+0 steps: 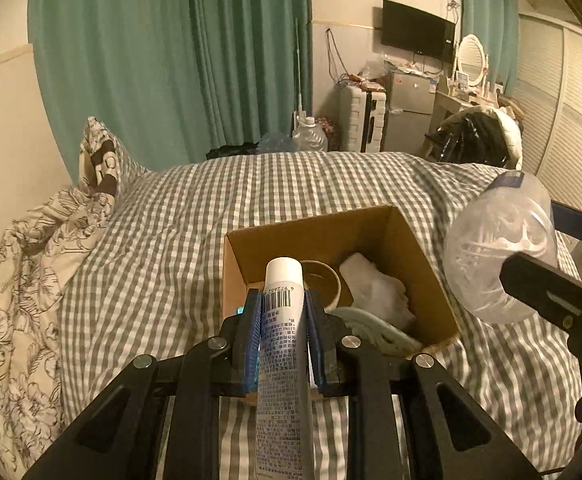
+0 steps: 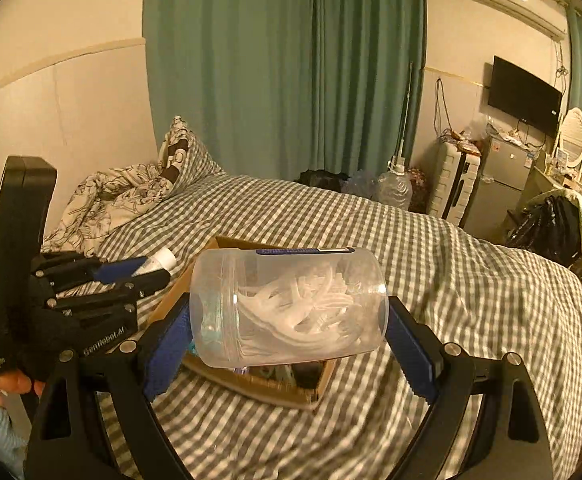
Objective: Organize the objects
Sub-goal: 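Lower the jar and tube into the box and open both tools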
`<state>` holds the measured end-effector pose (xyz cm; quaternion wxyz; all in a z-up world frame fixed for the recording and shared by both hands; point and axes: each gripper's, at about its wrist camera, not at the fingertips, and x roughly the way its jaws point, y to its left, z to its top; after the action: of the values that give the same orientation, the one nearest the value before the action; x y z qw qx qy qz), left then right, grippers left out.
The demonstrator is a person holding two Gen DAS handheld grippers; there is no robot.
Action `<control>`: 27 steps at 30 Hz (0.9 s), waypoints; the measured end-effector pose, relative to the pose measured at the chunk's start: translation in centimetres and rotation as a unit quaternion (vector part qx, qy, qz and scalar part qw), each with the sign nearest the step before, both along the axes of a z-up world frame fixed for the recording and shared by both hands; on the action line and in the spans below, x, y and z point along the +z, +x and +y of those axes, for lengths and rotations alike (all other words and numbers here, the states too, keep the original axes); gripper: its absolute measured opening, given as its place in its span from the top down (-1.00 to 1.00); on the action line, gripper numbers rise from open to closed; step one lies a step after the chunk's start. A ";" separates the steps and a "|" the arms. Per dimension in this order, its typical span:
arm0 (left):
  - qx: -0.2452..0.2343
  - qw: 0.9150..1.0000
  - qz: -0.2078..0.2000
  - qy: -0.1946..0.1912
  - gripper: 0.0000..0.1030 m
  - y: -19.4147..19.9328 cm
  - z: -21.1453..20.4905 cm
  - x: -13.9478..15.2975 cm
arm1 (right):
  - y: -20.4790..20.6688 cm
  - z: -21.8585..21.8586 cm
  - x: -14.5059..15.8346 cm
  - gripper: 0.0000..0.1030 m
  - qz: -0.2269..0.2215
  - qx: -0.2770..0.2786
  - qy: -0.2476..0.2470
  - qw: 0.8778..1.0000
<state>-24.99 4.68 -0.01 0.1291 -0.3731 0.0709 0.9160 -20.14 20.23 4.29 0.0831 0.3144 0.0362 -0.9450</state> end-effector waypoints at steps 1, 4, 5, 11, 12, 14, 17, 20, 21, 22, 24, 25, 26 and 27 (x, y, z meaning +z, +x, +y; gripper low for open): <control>0.001 1.000 -0.004 0.001 0.59 -0.7 0.0 -0.4 | -1.0 0.0 -0.2 -0.76 -0.004 0.000 -0.002 1.000; 0.003 1.000 -0.021 0.004 0.59 -2.8 0.3 -1.9 | -3.9 0.0 -1.3 -0.76 -0.018 -0.003 -0.009 1.000; 0.004 1.000 -0.025 0.004 0.59 -3.3 0.4 -2.3 | -4.9 0.1 -1.8 -0.76 -0.024 -0.006 -0.011 1.000; 0.000 0.999 -0.050 0.003 0.58 -6.2 0.9 -5.6 | -9.7 0.5 -5.3 -0.76 -0.060 -0.016 -0.014 0.998; -0.001 0.999 -0.054 0.002 0.58 -6.5 0.9 -6.2 | -10.4 0.5 -6.0 -0.76 -0.067 -0.016 -0.017 0.998; -0.004 0.998 -0.062 -0.001 0.58 -7.0 1.0 -7.2 | -11.0 0.9 -6.9 -0.76 -0.073 -0.014 -0.021 0.997; -0.001 0.998 -0.064 -0.007 0.58 -7.4 0.8 -8.1 | -11.7 1.2 -8.0 -0.77 -0.071 -0.014 -0.035 0.997; -0.001 0.998 -0.066 -0.007 0.52 -7.4 0.8 -8.2 | -11.8 1.6 -8.1 -0.77 -0.068 -0.022 -0.053 0.996; -0.002 0.998 -0.068 -0.006 0.45 -7.3 0.8 -8.1 | -11.6 1.9 -7.8 -0.77 -0.063 -0.025 -0.056 0.996; -0.002 0.998 -0.067 -0.006 0.29 -7.2 0.8 -7.9 | -11.3 2.1 -7.5 -0.77 -0.057 -0.027 -0.057 0.996; 0.002 0.998 -0.055 -0.011 -0.09 -6.8 0.9 -7.1 | -10.6 2.2 -6.5 -0.78 -0.044 -0.031 -0.057 0.997; 0.003 0.999 -0.047 -0.012 -0.17 -6.5 0.9 -6.5 | -10.2 2.3 -5.9 -0.78 -0.038 -0.034 -0.056 0.997; 0.004 0.999 -0.040 -0.012 -0.17 -6.1 0.9 -5.8 | -9.7 2.4 -5.2 -0.79 -0.031 -0.037 -0.054 0.997; 0.004 0.999 -0.035 -0.010 -0.18 -5.7 0.8 -5.2 | -9.2 2.4 -4.5 -0.79 -0.025 -0.039 -0.052 0.998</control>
<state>-30.73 5.50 -5.17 0.1241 -0.4063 0.0740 0.9022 -29.29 22.63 -0.23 0.0635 0.3347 -0.0273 -0.9398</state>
